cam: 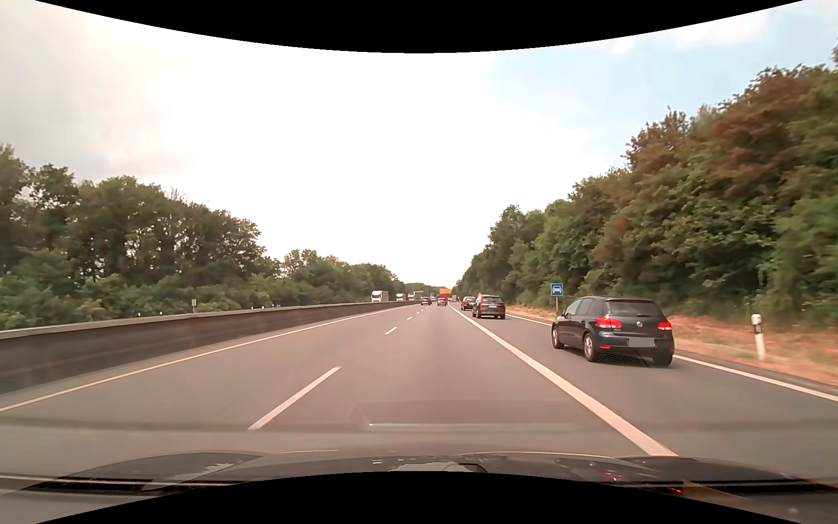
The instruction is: Follow the waypoints while adhering to traffic rules and regulations
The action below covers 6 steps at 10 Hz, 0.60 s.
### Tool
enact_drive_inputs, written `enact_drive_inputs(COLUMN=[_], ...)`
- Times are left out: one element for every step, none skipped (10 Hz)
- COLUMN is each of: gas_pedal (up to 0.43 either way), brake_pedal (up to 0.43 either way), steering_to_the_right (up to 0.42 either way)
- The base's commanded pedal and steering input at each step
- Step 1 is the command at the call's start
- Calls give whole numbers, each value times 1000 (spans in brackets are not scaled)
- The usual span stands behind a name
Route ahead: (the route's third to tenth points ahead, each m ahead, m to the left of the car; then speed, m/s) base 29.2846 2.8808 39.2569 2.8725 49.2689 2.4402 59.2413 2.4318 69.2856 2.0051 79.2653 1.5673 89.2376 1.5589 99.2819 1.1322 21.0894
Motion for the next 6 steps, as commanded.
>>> enact_drive_inputs(gas_pedal=[189, 189, 189, 189, 189, 189], brake_pedal=[0, 0, 0, 0, 0, 0], steering_to_the_right=[-3, -2, -2, -2, -2, -2])
